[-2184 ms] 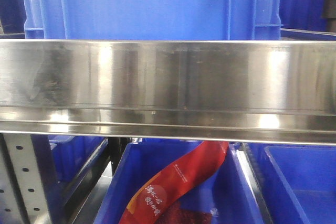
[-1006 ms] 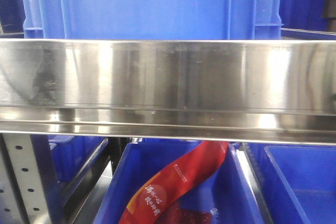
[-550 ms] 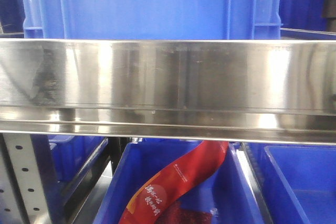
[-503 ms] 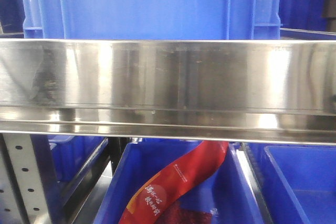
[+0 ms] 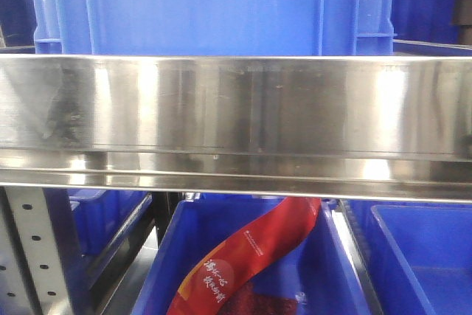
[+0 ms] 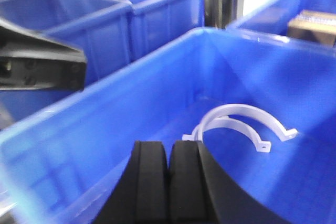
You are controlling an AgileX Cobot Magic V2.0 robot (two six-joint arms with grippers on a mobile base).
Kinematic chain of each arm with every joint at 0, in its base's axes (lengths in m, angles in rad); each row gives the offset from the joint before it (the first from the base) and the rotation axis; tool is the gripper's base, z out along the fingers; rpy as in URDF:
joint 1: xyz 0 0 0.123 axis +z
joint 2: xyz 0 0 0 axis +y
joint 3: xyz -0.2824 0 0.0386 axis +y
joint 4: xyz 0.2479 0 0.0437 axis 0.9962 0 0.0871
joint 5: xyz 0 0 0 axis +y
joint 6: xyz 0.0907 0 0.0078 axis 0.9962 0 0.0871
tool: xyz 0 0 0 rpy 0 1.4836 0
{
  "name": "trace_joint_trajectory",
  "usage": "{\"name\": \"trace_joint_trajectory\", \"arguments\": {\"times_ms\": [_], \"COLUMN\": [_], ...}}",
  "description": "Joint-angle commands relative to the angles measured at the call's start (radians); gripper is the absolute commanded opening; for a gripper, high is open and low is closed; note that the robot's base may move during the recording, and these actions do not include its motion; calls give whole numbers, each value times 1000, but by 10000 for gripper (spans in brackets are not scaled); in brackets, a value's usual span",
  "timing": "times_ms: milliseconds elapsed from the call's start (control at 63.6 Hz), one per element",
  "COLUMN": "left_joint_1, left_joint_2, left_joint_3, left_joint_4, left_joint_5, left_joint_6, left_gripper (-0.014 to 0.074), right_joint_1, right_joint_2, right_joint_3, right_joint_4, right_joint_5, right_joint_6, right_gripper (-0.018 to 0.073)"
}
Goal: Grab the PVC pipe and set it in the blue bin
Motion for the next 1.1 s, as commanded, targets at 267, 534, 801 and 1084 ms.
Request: {"name": "trace_joint_trajectory", "arguments": {"times_ms": [267,534,801,1084], "left_joint_1": [-96,-96,-93,-50], "left_joint_2": [-65,-243,-505,-774], "left_joint_3": [17,378,750,1032], "left_joint_4": [-5,-7,73,125], "left_joint_5": [-14,-237,-489,-578], "left_joint_6": [24,24,24,24], "left_gripper": [-111,-111,-111,-111], "right_joint_1": [-3,-3,-3,-86], "right_joint_2": [-135,-288,-458,-683], "right_joint_3": [170,368,584,813], "right_joint_4": [-7,-11,-11,-79], "right_joint_5": [-97,-216,-303,-369], "right_joint_6": [-5,-5,-5,-3], "right_gripper": [-167,-167,-167,-167]}}
